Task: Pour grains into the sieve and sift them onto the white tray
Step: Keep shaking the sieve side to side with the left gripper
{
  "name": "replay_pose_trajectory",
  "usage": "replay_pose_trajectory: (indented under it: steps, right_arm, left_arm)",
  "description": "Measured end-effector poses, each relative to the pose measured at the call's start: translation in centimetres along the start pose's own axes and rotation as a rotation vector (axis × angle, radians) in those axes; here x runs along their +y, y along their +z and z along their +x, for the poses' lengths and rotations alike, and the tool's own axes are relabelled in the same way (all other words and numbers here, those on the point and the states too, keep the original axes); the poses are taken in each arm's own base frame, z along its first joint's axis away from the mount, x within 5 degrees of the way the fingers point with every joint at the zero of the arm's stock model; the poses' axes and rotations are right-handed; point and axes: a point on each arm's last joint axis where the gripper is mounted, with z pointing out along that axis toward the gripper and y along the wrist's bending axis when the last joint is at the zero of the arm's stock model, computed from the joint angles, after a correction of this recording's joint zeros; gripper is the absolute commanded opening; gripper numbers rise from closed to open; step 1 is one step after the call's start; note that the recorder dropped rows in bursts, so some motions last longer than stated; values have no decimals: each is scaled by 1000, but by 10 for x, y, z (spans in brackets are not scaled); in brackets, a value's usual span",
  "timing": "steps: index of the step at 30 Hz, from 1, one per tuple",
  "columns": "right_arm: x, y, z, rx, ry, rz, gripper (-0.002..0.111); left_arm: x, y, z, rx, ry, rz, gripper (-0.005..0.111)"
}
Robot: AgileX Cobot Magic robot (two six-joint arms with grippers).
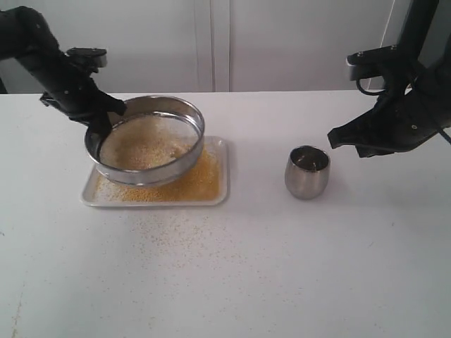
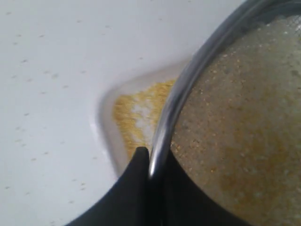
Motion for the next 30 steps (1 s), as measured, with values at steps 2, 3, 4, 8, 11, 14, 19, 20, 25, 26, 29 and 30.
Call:
replay_pose_trajectory:
  steps: [2,3,4,8,11,14,19,20,25,26,29,30]
  right_arm:
    - [0,0,0,-2,0,0,0]
    - [0,0,0,-2,0,0,0]
    - [0,0,0,-2,0,0,0]
    - [0,0,0,-4,0,1,0]
    - [0,0,0,-4,0,1,0]
    - [0,0,0,-4,0,1,0]
    - [0,0,0,-4,0,1,0]
    - [0,0,0,-4,0,1,0]
    - [0,0,0,-4,0,1,0]
    - [0,0,0,-4,0,1,0]
    - [0,0,-1,-6,0,1,0]
    - [0,0,-1,-6,0,1,0]
  left_arm:
    - [-18,5,-1,32,65,-14,0]
    - [-20,5,0,50,66,-25,0]
    - [-20,5,2,68,43,-28,0]
    - [7,0,6,58,-93,-29,0]
    - [10,1,3,14,-67,-27,0]
    - [-18,8,0,41,31,-29,0]
    - [-1,4,7,77,-92,-20,0]
    - [6,3,6,54,-113,-12,0]
    - [-18,12,0,41,-1,-38,0]
    - [-23,14,1,61,10,-50,0]
    - [-18,10,5,94,-37,-45,0]
    - [-8,5,5,79,-79,-45,0]
